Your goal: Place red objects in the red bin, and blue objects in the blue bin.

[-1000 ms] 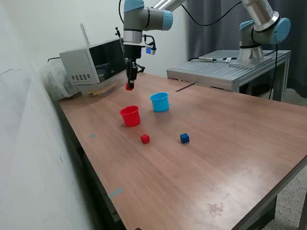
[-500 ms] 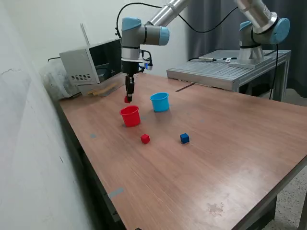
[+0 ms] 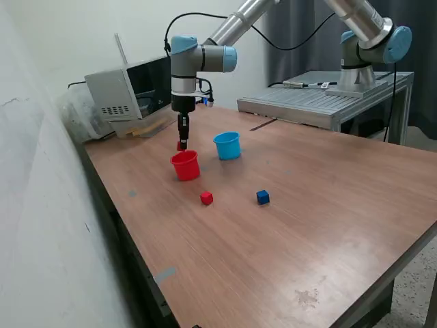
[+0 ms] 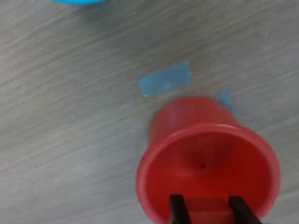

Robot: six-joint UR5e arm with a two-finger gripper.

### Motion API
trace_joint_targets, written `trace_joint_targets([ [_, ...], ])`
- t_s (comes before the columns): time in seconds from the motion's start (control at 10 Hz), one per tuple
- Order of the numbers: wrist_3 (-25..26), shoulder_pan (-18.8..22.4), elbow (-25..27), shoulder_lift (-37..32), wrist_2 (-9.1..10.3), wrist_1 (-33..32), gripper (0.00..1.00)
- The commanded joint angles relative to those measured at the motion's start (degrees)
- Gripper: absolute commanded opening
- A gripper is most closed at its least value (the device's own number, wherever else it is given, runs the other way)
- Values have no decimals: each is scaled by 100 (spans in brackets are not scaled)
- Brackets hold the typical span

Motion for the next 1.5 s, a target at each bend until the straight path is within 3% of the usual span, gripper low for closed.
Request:
trace_joint_targets([
  [0.0, 1, -26, 21, -3, -20, 23, 100],
  [0.5, 9, 97, -14, -29, 15, 76, 100],
  [0.9, 9, 623, -294, -91, 32, 129, 100],
  [1.0, 1, 633, -382, -91, 128, 207, 100],
  [1.1, -26, 633, -444, -100, 364, 208, 100],
  [1.4, -96, 852, -778, 189, 594, 199, 100],
])
